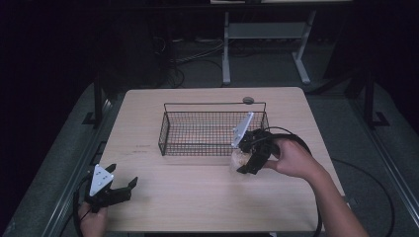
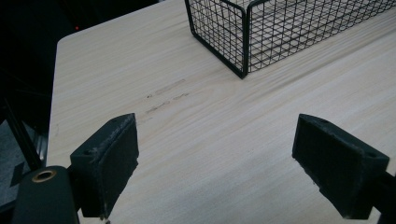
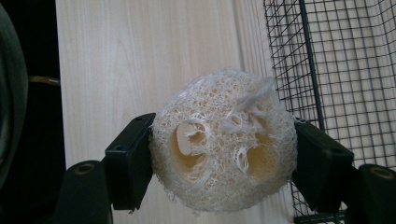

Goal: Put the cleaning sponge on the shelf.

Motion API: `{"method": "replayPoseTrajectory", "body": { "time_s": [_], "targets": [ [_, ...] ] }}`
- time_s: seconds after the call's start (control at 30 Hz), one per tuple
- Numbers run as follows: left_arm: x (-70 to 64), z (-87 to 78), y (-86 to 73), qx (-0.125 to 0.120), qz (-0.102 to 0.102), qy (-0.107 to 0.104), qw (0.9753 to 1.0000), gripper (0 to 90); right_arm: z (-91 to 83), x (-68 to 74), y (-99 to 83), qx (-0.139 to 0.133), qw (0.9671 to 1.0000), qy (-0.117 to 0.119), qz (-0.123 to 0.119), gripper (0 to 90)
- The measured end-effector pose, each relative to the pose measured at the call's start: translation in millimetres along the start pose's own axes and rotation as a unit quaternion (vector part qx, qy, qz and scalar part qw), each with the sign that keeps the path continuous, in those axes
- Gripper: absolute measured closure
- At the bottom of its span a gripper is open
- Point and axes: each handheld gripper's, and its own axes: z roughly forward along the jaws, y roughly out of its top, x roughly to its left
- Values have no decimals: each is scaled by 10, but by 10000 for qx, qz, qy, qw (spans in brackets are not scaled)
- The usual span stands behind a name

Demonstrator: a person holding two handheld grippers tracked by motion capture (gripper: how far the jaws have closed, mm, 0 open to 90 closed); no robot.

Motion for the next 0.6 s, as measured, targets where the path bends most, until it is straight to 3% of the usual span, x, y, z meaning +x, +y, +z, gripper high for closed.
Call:
{"method": "replayPoseTrajectory", "body": {
  "time_s": [0.6],
  "targets": [
    [-2, -2, 1, 16, 14, -9, 10000, 137, -100, -126, 90, -45, 10000, -35, 35, 287]
  ]
}}
